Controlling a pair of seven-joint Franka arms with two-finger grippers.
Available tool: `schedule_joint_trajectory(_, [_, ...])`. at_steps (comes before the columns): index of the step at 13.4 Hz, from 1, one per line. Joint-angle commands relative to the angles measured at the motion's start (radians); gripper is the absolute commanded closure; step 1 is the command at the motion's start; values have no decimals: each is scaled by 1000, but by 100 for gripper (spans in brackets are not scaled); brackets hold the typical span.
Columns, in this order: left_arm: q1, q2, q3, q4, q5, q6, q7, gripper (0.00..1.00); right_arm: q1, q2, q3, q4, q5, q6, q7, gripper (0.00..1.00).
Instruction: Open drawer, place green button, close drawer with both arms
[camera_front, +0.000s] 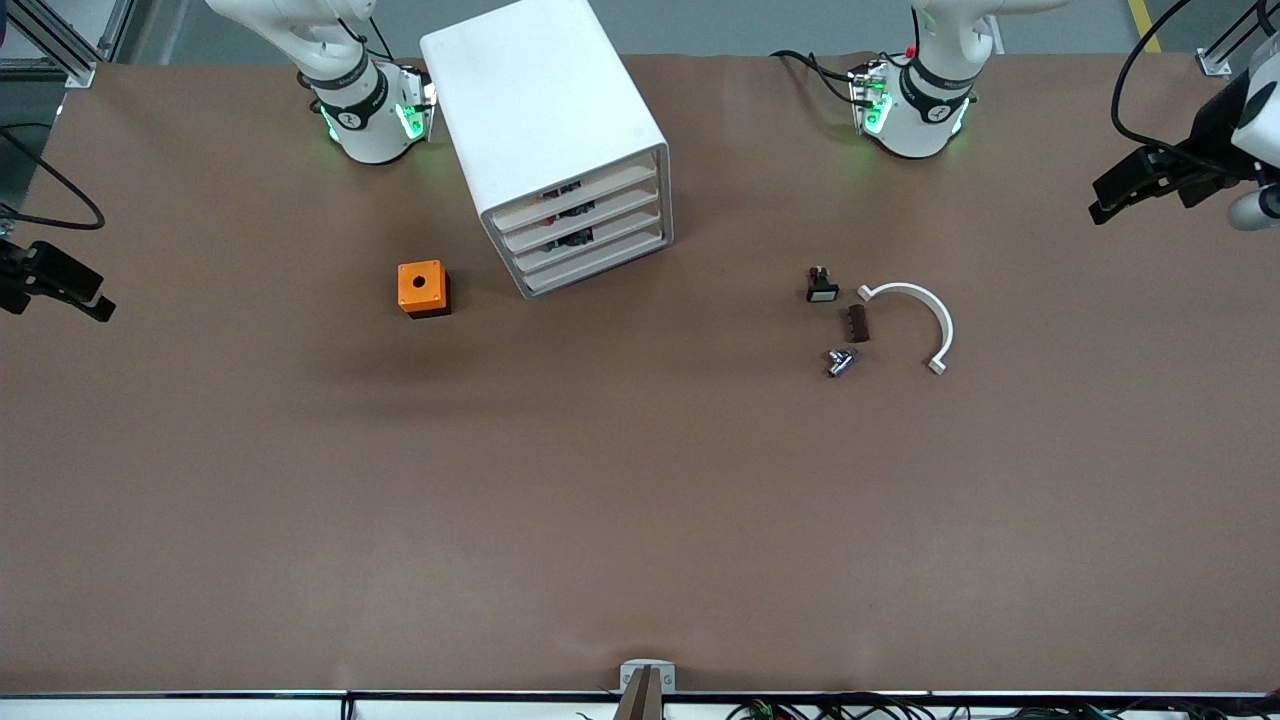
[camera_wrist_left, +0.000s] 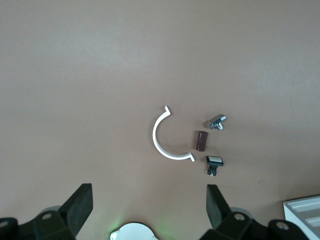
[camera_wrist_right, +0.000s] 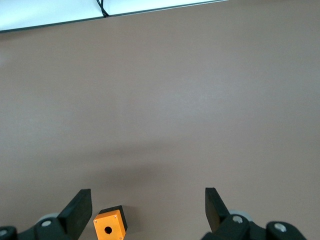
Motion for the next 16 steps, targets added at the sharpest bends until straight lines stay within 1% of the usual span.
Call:
schedule_joint_trajectory(1, [14,-15,-34,-13,-1,-13,18,0,-12,-23,11,-8,-9,0,-6,0])
schedule_joint_trajectory(6, [12,-21,-41,-23,-1,3,20,0,-12,-23,9,-8,-9,-13,-11,0])
schedule_joint_trajectory(9, [14,-9,-40,1,-1,3,61,0,-13,-23,8,-5,-9,-22,-11,0])
schedule_joint_trajectory(11, [17,12,-40,41,-1,0,56,0,-13,-23,9,-5,-9,-29,-2,0])
schedule_joint_trajectory(12, [17,26,-40,46,0,-7,56,0,-12,-23,11,-7,-9,-33,2,0])
schedule_joint_trajectory(16, [18,28,-37,55,0,-10,56,0,-21,-25,11,-7,-9,-34,2,0])
